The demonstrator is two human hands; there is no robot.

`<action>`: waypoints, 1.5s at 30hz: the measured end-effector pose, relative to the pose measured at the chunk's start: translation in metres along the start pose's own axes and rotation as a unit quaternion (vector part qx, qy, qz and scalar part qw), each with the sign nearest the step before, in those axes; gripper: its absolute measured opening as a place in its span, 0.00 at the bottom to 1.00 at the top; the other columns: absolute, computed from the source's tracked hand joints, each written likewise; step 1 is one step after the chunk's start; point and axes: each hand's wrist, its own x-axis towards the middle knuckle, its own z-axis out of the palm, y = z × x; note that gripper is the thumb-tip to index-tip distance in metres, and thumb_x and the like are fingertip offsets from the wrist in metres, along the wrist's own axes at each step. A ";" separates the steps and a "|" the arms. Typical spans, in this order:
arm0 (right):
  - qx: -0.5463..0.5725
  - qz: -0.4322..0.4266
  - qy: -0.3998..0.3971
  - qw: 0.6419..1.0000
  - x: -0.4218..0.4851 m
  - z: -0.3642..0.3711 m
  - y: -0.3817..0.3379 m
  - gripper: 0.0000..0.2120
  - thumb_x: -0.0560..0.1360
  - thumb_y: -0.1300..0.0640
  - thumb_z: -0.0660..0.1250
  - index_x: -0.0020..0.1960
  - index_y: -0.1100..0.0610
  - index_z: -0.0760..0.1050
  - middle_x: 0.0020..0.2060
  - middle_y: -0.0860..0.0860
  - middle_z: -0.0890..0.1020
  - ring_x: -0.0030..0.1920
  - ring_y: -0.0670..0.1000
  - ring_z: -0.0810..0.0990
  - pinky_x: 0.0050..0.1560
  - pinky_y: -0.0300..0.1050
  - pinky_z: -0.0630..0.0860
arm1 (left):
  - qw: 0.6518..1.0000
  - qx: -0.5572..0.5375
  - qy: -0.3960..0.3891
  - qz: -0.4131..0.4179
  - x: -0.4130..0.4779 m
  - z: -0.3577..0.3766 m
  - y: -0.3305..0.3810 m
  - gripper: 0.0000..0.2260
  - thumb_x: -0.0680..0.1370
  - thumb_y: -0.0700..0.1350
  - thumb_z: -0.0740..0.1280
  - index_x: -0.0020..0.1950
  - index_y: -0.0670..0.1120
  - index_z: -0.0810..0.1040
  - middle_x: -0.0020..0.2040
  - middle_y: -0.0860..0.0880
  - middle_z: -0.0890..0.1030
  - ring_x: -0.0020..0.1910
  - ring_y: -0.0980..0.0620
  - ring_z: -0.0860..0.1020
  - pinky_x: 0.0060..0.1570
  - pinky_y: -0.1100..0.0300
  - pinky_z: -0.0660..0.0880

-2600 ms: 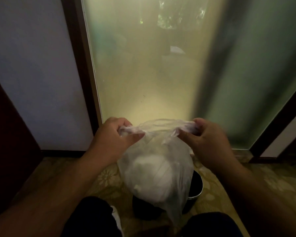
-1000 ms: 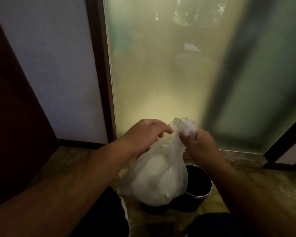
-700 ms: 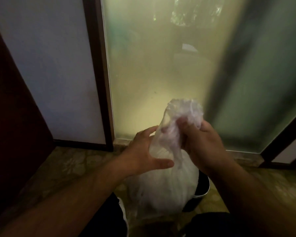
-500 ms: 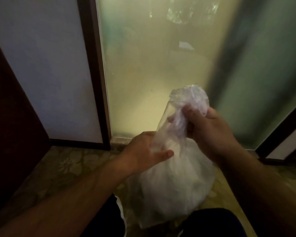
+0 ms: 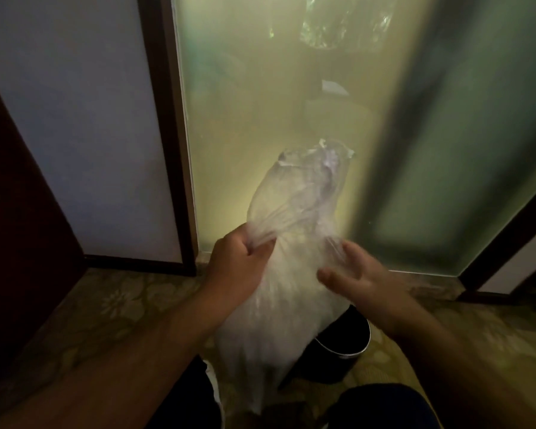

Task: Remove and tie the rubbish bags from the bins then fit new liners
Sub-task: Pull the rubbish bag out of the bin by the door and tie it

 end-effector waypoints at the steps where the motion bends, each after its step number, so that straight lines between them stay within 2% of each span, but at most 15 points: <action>1: -0.028 0.001 0.012 1.000 -0.001 0.005 0.005 0.30 0.66 0.38 0.78 0.64 0.46 0.74 0.60 0.47 0.82 0.57 0.49 0.83 0.55 0.49 0.82 | 1.000 -0.001 0.014 0.003 0.001 -0.001 0.000 0.09 0.78 0.53 0.67 0.45 0.49 0.80 0.34 0.52 0.81 0.32 0.56 0.80 0.30 0.60 0.75; 3: -0.104 -0.002 0.062 0.993 -0.004 0.017 0.006 0.21 0.72 0.45 0.75 0.61 0.45 0.72 0.58 0.46 0.79 0.56 0.48 0.81 0.51 0.41 0.79 | 0.999 -0.011 0.045 0.013 0.003 -0.001 -0.002 0.12 0.79 0.54 0.67 0.47 0.47 0.81 0.37 0.47 0.83 0.34 0.53 0.80 0.34 0.57 0.76; 6: -0.142 -0.032 0.161 0.976 -0.005 0.032 0.004 0.11 0.76 0.50 0.72 0.56 0.46 0.74 0.47 0.42 0.81 0.44 0.39 0.80 0.37 0.27 0.73 | 0.997 -0.026 0.065 -0.011 0.002 0.000 -0.001 0.11 0.80 0.53 0.65 0.51 0.47 0.80 0.42 0.51 0.83 0.38 0.59 0.79 0.36 0.66 0.73; 8: -0.105 -0.046 0.207 0.972 -0.004 0.040 0.001 0.08 0.78 0.54 0.71 0.53 0.47 0.74 0.42 0.42 0.81 0.38 0.38 0.79 0.32 0.26 0.71 | 0.997 -0.029 0.053 -0.055 0.002 0.000 0.002 0.12 0.81 0.54 0.63 0.52 0.48 0.80 0.42 0.53 0.82 0.41 0.57 0.80 0.39 0.61 0.73; 10: -0.062 -0.043 0.237 0.969 -0.004 0.043 -0.006 0.07 0.78 0.54 0.69 0.55 0.49 0.74 0.45 0.44 0.81 0.42 0.40 0.79 0.33 0.28 0.71 | 0.995 -0.028 0.038 -0.092 0.002 0.000 0.005 0.15 0.82 0.54 0.60 0.48 0.48 0.82 0.38 0.52 0.81 0.39 0.56 0.79 0.37 0.62 0.71; 16: -0.135 -0.037 0.068 0.988 -0.014 0.050 -0.011 0.32 0.70 0.38 0.74 0.69 0.43 0.66 0.55 0.37 0.73 0.52 0.37 0.75 0.42 0.27 0.70 | 0.984 -0.065 0.042 -0.159 -0.001 -0.010 0.014 0.23 0.83 0.58 0.53 0.40 0.49 0.81 0.44 0.47 0.83 0.45 0.48 0.80 0.50 0.54 0.76; 20: -0.208 -0.073 0.145 0.965 -0.009 0.062 0.001 0.19 0.78 0.47 0.70 0.66 0.47 0.72 0.47 0.38 0.78 0.44 0.37 0.77 0.37 0.26 0.69 | 0.976 -0.110 0.004 -0.186 -0.008 -0.006 0.020 0.26 0.81 0.64 0.52 0.50 0.47 0.82 0.48 0.43 0.84 0.48 0.45 0.82 0.54 0.50 0.78; 23: -0.194 -0.112 0.200 0.954 -0.005 0.062 0.006 0.07 0.80 0.54 0.66 0.57 0.51 0.78 0.36 0.38 0.77 0.39 0.32 0.76 0.35 0.26 0.69 | 0.965 -0.189 -0.062 -0.172 -0.012 -0.008 0.016 0.26 0.76 0.68 0.60 0.57 0.47 0.81 0.46 0.48 0.85 0.47 0.48 0.84 0.53 0.47 0.80; 28: -0.144 -0.145 0.196 0.959 -0.009 0.060 0.001 0.04 0.82 0.55 0.64 0.54 0.46 0.75 0.39 0.38 0.79 0.41 0.36 0.79 0.37 0.29 0.72 | 0.936 -0.174 -0.249 -0.179 -0.012 -0.023 0.006 0.41 0.58 0.76 0.70 0.63 0.52 0.78 0.55 0.51 0.85 0.56 0.48 0.83 0.62 0.45 0.76; 30: -0.149 -0.154 0.131 0.968 -0.012 0.061 -0.005 0.07 0.82 0.58 0.64 0.53 0.46 0.70 0.39 0.40 0.77 0.42 0.33 0.78 0.37 0.28 0.73 | 0.919 -0.176 -0.297 -0.191 -0.014 -0.027 0.007 0.36 0.61 0.73 0.71 0.63 0.53 0.78 0.56 0.52 0.84 0.57 0.49 0.82 0.61 0.49 0.76; 32: -0.131 -0.137 0.090 0.978 -0.015 0.065 -0.009 0.12 0.81 0.60 0.64 0.50 0.45 0.65 0.38 0.42 0.76 0.41 0.31 0.77 0.36 0.28 0.72 | 0.925 -0.199 -0.271 -0.178 -0.017 -0.025 0.012 0.29 0.64 0.65 0.70 0.61 0.54 0.78 0.54 0.52 0.85 0.53 0.52 0.84 0.54 0.55 0.79; 36: -0.067 -0.109 0.199 0.972 -0.014 0.077 0.002 0.14 0.78 0.59 0.70 0.45 0.46 0.66 0.34 0.44 0.75 0.35 0.36 0.76 0.34 0.32 0.72 | 0.944 -0.230 -0.142 -0.188 -0.022 -0.007 0.011 0.20 0.67 0.60 0.72 0.54 0.51 0.82 0.48 0.51 0.87 0.50 0.50 0.85 0.57 0.48 0.79; 40: -0.133 -0.178 0.261 0.939 -0.011 0.076 0.020 0.10 0.73 0.54 0.76 0.43 0.43 0.75 0.42 0.42 0.77 0.43 0.41 0.76 0.42 0.33 0.72 | 0.948 -0.228 -0.073 -0.212 -0.027 0.002 0.010 0.14 0.79 0.58 0.65 0.54 0.50 0.83 0.47 0.52 0.86 0.47 0.52 0.85 0.53 0.52 0.79; 43: -0.159 -0.230 0.222 0.934 -0.008 0.072 0.026 0.04 0.73 0.55 0.73 0.46 0.47 0.83 0.43 0.43 0.79 0.45 0.44 0.79 0.46 0.40 0.76 | 0.904 -0.311 -0.112 -0.271 -0.026 -0.001 0.011 0.15 0.79 0.53 0.65 0.46 0.46 0.87 0.49 0.43 0.86 0.45 0.48 0.85 0.51 0.52 0.78; 45: -0.185 -0.241 0.196 0.932 -0.006 0.069 0.026 0.04 0.73 0.56 0.72 0.47 0.51 0.84 0.42 0.45 0.81 0.43 0.46 0.80 0.44 0.42 0.78 | 0.856 -0.374 -0.199 -0.295 -0.026 -0.006 0.018 0.16 0.74 0.53 0.68 0.53 0.43 0.85 0.52 0.40 0.85 0.49 0.43 0.85 0.55 0.48 0.77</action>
